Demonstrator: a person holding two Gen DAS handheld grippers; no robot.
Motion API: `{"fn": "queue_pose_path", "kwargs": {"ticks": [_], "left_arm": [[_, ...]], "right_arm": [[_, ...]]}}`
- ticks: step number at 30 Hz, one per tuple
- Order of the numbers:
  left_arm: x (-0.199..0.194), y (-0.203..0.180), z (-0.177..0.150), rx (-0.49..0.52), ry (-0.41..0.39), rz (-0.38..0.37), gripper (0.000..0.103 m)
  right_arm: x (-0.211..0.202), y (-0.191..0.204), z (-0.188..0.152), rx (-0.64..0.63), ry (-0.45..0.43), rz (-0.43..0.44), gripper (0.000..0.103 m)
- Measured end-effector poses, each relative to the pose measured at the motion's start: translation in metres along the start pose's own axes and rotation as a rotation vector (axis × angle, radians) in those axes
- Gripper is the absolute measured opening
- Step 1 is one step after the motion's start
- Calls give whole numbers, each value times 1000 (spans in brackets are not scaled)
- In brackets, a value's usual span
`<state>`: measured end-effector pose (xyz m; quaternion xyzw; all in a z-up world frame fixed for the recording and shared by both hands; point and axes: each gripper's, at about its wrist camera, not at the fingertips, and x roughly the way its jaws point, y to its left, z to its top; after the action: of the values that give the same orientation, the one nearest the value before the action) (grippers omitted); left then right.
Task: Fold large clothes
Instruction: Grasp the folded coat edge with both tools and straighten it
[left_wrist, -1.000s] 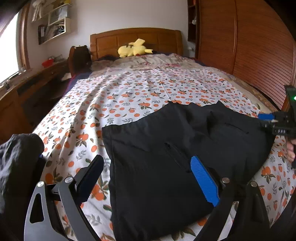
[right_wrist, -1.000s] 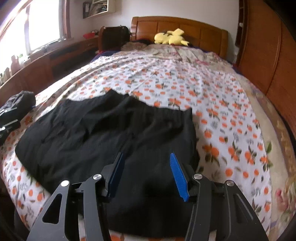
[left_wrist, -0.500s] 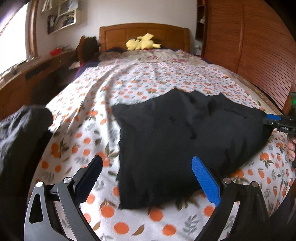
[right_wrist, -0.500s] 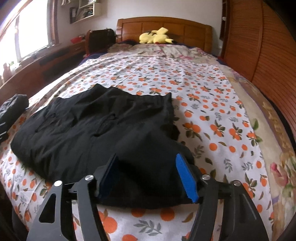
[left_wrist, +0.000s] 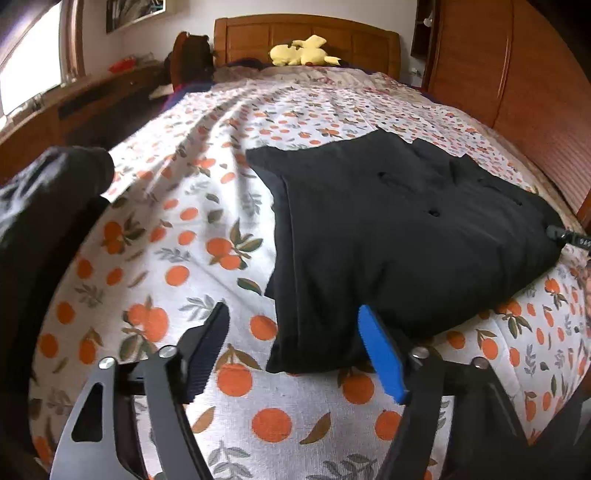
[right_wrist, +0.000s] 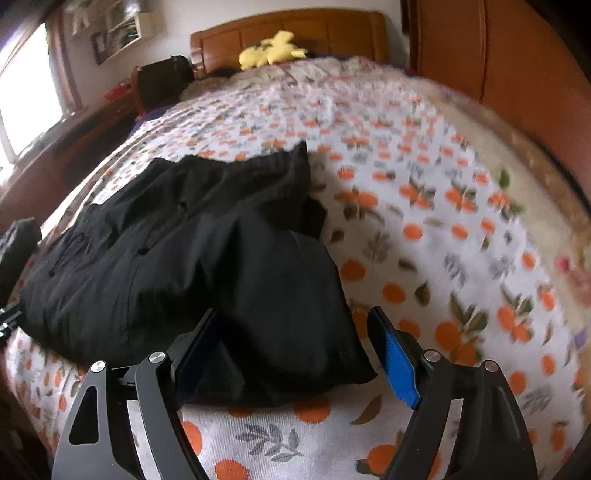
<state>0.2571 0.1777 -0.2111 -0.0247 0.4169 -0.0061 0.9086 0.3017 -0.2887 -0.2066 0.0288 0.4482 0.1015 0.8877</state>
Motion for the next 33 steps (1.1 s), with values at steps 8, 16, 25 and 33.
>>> {"fn": "queue_pose_path", "kwargs": {"ticks": [8,16,25,33], "left_arm": [[12,-5,-2,6,17,-92,37],[-5,-4,-2,34,-13,-133,7],[-52,-32,-31,79,-25,-202,6],[-78,-49,-67,22,-29,-206,6]], "right_arm": [[-1,8,-8,-8,54,54,34],[-43,21,-20,-55,-3,25,13],[-113,4,-63,-47,-44,10,13],[-133,-9,-86,-57,-25,-107,30]]}}
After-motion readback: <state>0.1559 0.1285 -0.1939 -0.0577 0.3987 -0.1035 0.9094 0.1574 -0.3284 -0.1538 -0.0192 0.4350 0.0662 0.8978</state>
